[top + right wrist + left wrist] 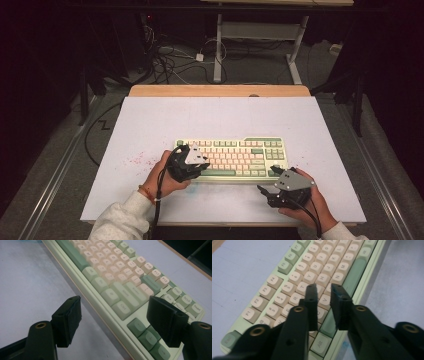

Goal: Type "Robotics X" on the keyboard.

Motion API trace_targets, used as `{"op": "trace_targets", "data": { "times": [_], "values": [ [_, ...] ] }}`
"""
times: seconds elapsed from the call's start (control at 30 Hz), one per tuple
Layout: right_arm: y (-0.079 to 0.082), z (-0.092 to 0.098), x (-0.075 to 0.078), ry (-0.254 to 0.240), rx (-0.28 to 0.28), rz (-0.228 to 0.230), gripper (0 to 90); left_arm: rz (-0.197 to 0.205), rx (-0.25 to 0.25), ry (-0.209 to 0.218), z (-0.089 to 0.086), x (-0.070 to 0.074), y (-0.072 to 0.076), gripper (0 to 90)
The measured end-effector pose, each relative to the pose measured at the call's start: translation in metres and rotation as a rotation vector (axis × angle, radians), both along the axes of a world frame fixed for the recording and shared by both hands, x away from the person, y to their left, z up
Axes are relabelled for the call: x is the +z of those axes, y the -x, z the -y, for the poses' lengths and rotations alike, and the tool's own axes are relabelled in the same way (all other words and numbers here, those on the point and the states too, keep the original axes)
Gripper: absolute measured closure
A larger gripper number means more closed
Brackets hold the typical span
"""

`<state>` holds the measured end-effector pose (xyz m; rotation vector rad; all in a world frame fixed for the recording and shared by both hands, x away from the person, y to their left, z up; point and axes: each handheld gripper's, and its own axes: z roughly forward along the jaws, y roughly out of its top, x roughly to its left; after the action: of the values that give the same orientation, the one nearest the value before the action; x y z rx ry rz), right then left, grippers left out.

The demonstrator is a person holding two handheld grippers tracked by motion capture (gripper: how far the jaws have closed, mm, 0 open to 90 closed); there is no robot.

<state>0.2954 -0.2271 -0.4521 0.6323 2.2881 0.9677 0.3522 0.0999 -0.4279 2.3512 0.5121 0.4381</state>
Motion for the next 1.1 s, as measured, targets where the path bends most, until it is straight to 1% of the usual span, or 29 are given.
{"op": "trace_targets", "data": {
  "times": [0.07, 0.13, 0.2, 0.23, 0.27, 0.3, 0.33, 0.37, 0.4, 0.43, 0.5, 0.53, 0.6, 0.67, 0.73, 0.8, 0.83, 0.9, 0.93, 1.0, 1.1],
  "values": [
    [-0.001, 0.001, 0.001, -0.01, -0.007, -0.003, 28.4, 0.027, 0.011, 0.009, -0.002, 0.001, 0.002, 62.4],
    [-0.001, 0.002, 0.001, -0.006, -0.01, 0.003, 28.5, 0.037, 0.021, 0.006, -0.003, 0.0, 0.002, 54.7],
    [-0.001, 0.003, 0.002, -0.014, -0.015, 0.004, 28.5, 0.068, 0.048, 0.002, -0.004, 0.0, 0.004, 45.8],
    [-0.001, 0.003, 0.002, -0.012, -0.018, 0.008, 28.5, 0.082, 0.056, 0.007, -0.005, -0.001, 0.005, 42.8],
    [-0.001, 0.003, 0.003, -0.016, -0.023, 0.01, 28.5, 0.089, 0.053, 0.011, -0.005, 0.0, 0.007, 39.8],
    [-0.001, 0.003, 0.003, -0.017, -0.021, 0.011, 28.5, 0.107, 0.057, 0.01, -0.005, 0.0, 0.008, 36.6],
    [-0.002, 0.003, 0.003, -0.009, -0.017, 0.011, 28.6, 0.119, 0.064, 0.012, -0.006, 0.0, 0.008, 33.5],
    [-0.002, 0.003, 0.003, -0.014, -0.023, 0.012, 28.6, 0.114, 0.066, 0.026, -0.007, 0.0, 0.008, 30.6],
    [-0.002, 0.003, 0.003, -0.017, -0.023, 0.011, 28.6, 0.119, 0.072, 0.032, -0.007, 0.0, 0.008, 27.9],
    [-0.002, 0.004, 0.003, -0.014, -0.025, 0.012, 28.6, 0.133, 0.083, 0.032, -0.007, 0.0, 0.009, 26.4],
    [-0.002, 0.004, 0.003, -0.012, -0.023, 0.016, 28.6, 0.145, 0.078, 0.038, -0.008, 0.001, 0.011, 23.0],
    [-0.002, 0.004, 0.003, -0.014, -0.023, 0.018, 28.6, 0.151, 0.081, 0.047, -0.01, 0.001, 0.011, 22.3],
    [-0.002, 0.005, 0.003, -0.015, -0.028, 0.015, 28.7, 0.163, 0.092, 0.049, -0.012, 0.002, 0.013, 21.4],
    [-0.002, 0.005, 0.003, -0.013, -0.028, 0.015, 28.7, 0.167, 0.097, 0.061, -0.016, 0.003, 0.013, 20.8],
    [-0.002, 0.005, 0.003, -0.01, -0.03, 0.017, 28.7, 0.182, 0.108, 0.069, -0.019, 0.003, 0.015, 20.9],
    [-0.002, 0.006, 0.004, -0.014, -0.03, 0.022, 28.8, 0.18, 0.105, 0.07, -0.022, 0.002, 0.015, 20.9],
    [-0.002, 0.006, 0.004, -0.013, -0.033, 0.023, 28.8, 0.187, 0.115, 0.071, -0.023, 0.002, 0.016, 20.9],
    [-0.003, 0.007, 0.005, -0.016, -0.035, 0.026, 28.9, 0.183, 0.115, 0.085, -0.026, 0.003, 0.017, 21.7],
    [-0.003, 0.007, 0.005, -0.02, -0.036, 0.026, 28.9, 0.195, 0.12, 0.084, -0.027, 0.003, 0.018, 21.6],
    [-0.003, 0.008, 0.006, -0.018, -0.036, 0.031, 28.9, 0.198, 0.119, 0.097, -0.029, 0.004, 0.02, 21.6],
    [-0.003, 0.007, 0.006, -0.018, -0.04, 0.03, 29.0, 0.209, 0.134, 0.094, -0.033, 0.005, 0.022, 21.5]
  ]
}}
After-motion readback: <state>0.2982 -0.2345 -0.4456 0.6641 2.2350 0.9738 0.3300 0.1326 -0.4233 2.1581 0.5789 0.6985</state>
